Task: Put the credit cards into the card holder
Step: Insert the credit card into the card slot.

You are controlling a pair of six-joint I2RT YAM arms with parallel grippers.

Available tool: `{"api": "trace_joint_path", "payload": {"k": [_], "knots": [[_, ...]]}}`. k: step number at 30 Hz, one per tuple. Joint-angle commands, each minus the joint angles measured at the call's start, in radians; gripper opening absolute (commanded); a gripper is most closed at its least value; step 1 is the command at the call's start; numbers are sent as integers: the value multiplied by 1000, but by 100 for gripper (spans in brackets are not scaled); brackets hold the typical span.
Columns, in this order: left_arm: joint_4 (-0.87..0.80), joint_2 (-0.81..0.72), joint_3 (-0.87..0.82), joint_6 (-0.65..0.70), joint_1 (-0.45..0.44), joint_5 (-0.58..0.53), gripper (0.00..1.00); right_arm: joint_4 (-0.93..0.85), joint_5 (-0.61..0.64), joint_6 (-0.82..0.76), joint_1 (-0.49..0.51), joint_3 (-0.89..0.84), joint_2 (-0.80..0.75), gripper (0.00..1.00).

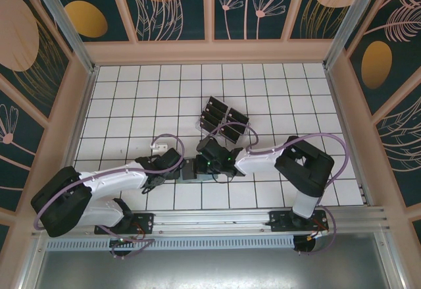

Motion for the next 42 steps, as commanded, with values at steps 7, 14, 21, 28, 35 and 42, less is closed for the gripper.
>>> {"api": "trace_joint_path", "payload": {"k": [7, 14, 21, 28, 35, 42], "knots": [[27, 11, -17, -6, -2, 1, 98, 14, -29, -10, 22, 50, 48, 10], [26, 6, -10, -6, -2, -3, 99, 16, -39, -13, 27, 65, 47, 12], [-38, -53, 31, 0, -2, -42, 99, 11, 14, -2, 19, 4, -51, 34], [-95, -96, 64, 4, -2, -83, 99, 39, 29, 15, 4, -73, -86, 35], [-82, -83, 81, 10, -1, -87, 98, 38, 59, 33, -7, -143, -99, 35], [-64, -52, 96, 33, -1, -77, 98, 32, 75, 63, -8, -195, -162, 34]]}}
